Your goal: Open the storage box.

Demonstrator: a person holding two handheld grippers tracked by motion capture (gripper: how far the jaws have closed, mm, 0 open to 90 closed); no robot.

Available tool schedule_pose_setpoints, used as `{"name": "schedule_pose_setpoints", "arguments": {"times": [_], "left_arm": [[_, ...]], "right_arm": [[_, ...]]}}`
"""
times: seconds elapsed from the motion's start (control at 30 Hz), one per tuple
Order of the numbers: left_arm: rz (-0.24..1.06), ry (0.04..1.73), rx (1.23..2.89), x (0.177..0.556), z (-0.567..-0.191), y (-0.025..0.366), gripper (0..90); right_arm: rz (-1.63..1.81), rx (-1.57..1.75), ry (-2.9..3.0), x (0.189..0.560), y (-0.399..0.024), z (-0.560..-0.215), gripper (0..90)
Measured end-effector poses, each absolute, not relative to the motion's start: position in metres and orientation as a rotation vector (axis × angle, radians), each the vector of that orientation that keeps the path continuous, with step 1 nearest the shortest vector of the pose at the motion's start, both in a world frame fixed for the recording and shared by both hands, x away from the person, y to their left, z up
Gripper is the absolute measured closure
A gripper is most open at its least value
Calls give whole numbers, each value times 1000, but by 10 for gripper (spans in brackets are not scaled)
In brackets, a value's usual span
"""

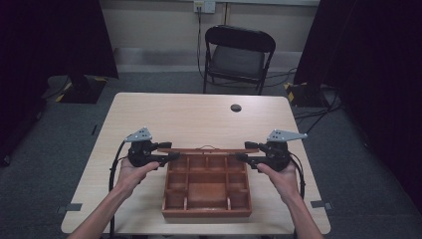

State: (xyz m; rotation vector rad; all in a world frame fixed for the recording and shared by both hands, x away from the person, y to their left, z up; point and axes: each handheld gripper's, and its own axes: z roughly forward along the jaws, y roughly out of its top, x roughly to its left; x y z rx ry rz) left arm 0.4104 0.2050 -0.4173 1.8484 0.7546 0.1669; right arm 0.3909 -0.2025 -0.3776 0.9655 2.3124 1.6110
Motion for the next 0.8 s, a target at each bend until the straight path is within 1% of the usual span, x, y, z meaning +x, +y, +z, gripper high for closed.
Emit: {"name": "schedule_pose_setpoints", "arguments": {"times": [0.17,0.23,0.53,0.8], "left_arm": [[157,752,1843,415,-420,202,395],[161,751,1841,415,-421,201,420],[174,737,1869,422,-419,201,460],[214,743,1876,426,-418,197,487]], "right_arm": [[1618,968,2314,395,-201,-379,375],[1622,974,2309,397,-201,-379,375],[1620,1004,2300,407,-204,-385,383],[1595,1020,2287,416,-202,-390,419]]}}
